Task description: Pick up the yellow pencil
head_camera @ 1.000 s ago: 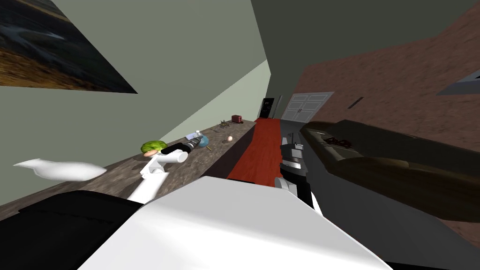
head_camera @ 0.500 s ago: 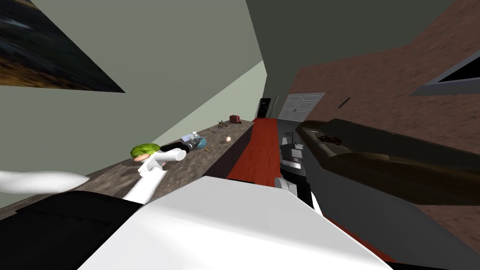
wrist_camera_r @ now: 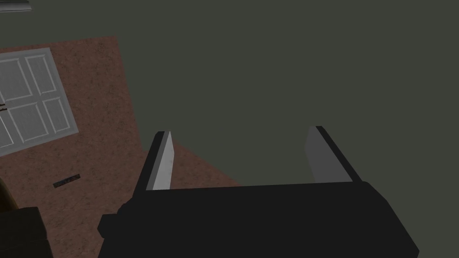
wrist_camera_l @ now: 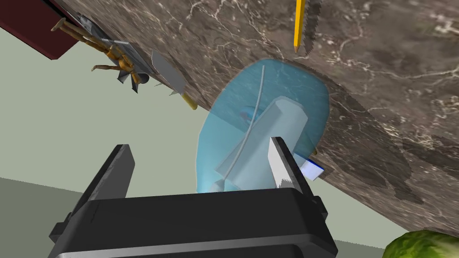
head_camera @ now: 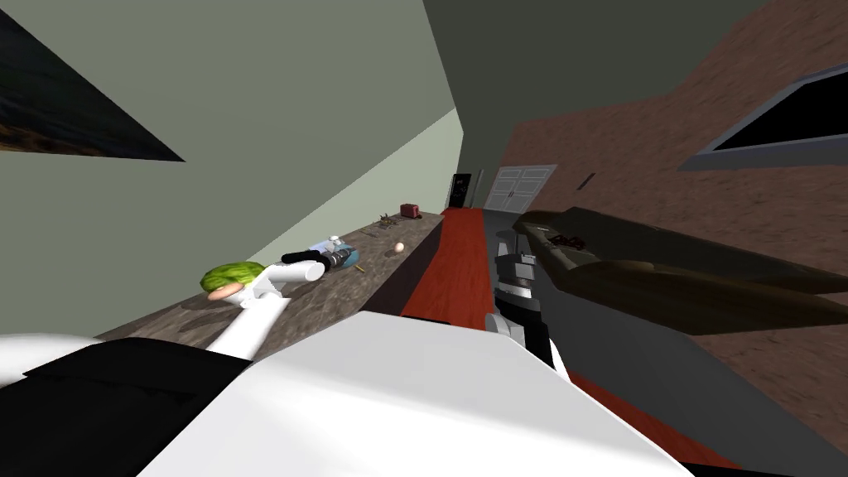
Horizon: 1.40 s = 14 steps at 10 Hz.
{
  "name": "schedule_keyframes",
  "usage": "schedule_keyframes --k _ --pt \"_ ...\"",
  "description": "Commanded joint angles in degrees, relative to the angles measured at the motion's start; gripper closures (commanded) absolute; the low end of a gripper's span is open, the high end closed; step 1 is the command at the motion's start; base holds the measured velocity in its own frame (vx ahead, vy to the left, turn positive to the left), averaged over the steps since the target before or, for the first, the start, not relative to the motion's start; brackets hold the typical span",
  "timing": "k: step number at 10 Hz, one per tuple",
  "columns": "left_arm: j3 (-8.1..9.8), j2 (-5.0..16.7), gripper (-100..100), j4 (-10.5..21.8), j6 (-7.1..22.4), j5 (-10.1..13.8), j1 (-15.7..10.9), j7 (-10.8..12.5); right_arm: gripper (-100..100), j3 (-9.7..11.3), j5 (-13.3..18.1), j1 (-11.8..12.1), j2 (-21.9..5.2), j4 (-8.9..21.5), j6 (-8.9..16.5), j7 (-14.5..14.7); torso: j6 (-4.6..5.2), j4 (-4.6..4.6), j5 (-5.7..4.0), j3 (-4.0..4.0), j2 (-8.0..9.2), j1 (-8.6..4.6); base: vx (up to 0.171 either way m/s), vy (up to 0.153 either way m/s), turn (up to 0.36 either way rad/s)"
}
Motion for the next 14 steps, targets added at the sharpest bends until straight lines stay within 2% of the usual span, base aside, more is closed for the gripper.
schedule_keyframes --k 1,2,3,4,5,6,7,8,9,11,14 --pt "0.31 0.45 -100 0.38 2.86 0.72 0.24 -0.13 0 0.00 0.00 0.00 0.00 0.00 0.00 0.00 0.00 0.00 0.00 0.00 0.00 0.00 0.025 0.016 -0.108" --pt "0.76 1.82 -100 1.99 4.80 2.24 0.00 -0.29 0 0.00 0.00 0.01 0.00 0.00 0.00 0.00 -0.05 0.00 0.00 0.00 0.00 0.00 0.036 0.016 -0.162" --pt "0.76 1.82 -100 1.99 6.63 2.24 0.00 -0.29 0 0.00 0.00 0.00 0.00 0.00 0.00 0.00 -0.02 -0.01 0.00 -0.02 -0.04 0.01 0.031 0.019 -0.079" --pt "0.76 1.82 -100 1.99 7.07 2.24 0.00 -0.29 0 -0.01 0.00 0.01 0.00 0.00 0.00 0.00 -0.05 -0.01 0.01 -0.02 -0.03 0.02 0.013 0.010 0.014" --pt "1.15 3.11 -100 3.60 9.32 3.68 -0.20 -0.35 0 -0.01 0.00 0.01 0.00 0.00 0.00 0.00 -0.07 0.00 0.01 0.01 0.02 -0.01 0.026 0.011 -0.163" --pt "1.15 3.11 -100 3.60 10.64 3.68 -0.20 -0.35 0 0.00 0.00 0.00 0.00 0.00 0.00 0.00 -0.01 0.00 0.00 0.00 -0.01 0.00 0.029 0.019 -0.095" --pt "1.46 4.33 -100 5.22 12.34 5.03 -0.35 -0.34 0 -0.01 0.00 0.01 0.00 0.00 0.00 0.00 -0.06 -0.01 0.00 -0.01 -0.02 0.01 0.040 0.017 -0.153" --pt "1.46 4.33 -100 5.22 14.28 5.03 -0.35 -0.34 0 0.00 0.00 0.01 0.00 0.00 0.00 0.00 -0.02 -0.01 0.00 -0.03 -0.06 0.01 0.033 0.017 -0.072" --pt "1.69 5.45 -100 6.84 16.04 6.29 -0.44 -0.24 0 -0.01 0.00 0.01 0.00 0.00 0.00 0.00 -0.06 -0.01 0.01 -0.03 -0.04 0.01 0.047 0.019 -0.135" --pt "1.69 5.45 -100 6.84 18.26 6.29 -0.44 -0.24 0 -0.01 0.00 0.01 0.00 0.00 0.00 0.00 -0.06 -0.02 0.01 -0.05 -0.08 0.02 0.028 0.017 -0.023" --pt "1.91 7.40 -100 10.03 23.26 8.55 -0.46 0.14 0 -0.01 0.00 0.01 0.00 0.00 0.00 0.00 -0.07 -0.01 0.00 -0.02 -0.02 -0.01 0.032 0.016 -0.106"
